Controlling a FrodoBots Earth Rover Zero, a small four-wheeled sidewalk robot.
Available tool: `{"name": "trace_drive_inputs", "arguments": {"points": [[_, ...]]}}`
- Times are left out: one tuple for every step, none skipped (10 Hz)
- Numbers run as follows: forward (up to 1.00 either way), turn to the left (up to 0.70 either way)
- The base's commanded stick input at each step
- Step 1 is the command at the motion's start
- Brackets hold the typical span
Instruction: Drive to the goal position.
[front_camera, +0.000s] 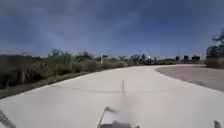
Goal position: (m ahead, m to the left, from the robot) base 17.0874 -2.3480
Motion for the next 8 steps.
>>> {"name": "trace_drive_inputs", "arguments": {"points": [[0.85,0.00],[0.85,0.00],[0.85,0.00],[0.85,0.00],[0.85,0.00],[0.85,0.00],[0.85,-0.04],[0.85,-0.21]]}}
